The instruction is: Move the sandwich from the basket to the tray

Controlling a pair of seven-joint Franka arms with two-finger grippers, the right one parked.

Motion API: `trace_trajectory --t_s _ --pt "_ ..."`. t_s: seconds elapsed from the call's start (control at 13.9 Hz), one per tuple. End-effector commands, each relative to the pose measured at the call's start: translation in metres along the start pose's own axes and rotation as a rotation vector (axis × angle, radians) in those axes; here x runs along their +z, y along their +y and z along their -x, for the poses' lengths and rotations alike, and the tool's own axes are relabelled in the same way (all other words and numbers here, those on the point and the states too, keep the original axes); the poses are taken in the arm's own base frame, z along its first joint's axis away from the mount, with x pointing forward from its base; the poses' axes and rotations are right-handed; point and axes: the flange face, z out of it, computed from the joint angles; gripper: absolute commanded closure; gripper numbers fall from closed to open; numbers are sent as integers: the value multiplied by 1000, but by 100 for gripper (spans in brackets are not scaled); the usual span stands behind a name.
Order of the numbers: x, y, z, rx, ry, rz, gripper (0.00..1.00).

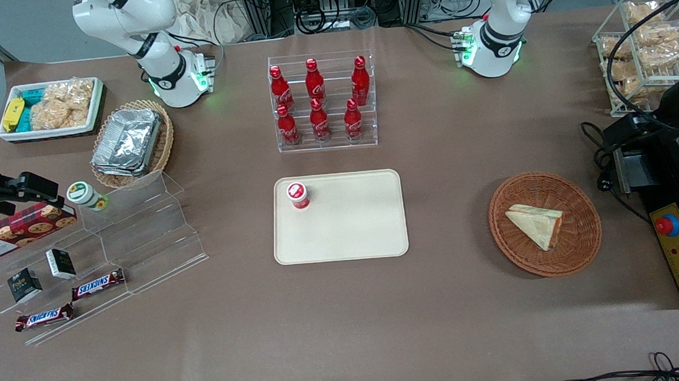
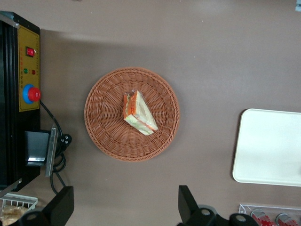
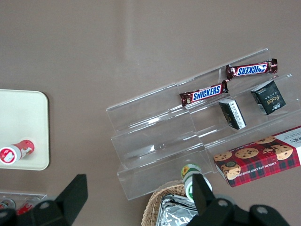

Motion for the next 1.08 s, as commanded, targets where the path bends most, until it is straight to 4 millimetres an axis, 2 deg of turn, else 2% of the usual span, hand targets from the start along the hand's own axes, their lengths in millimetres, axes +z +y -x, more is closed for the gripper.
trace_trajectory --t_s 0.0,0.22,0.43,0.58,0.65,0.72,0.86,1.01 --pt "-14 5 3 1 29 13 0" --pt "-14 2 3 -11 27 24 0" --pt "-4 11 5 9 -8 -11 0" --pt "0 11 4 -1 -21 10 0" --pt "5 9 2 -2 -33 33 0" --pt "22 9 -4 5 -68 27 0" --pt "29 10 -7 35 -80 20 0" --pt "46 12 -13 33 -106 13 0"
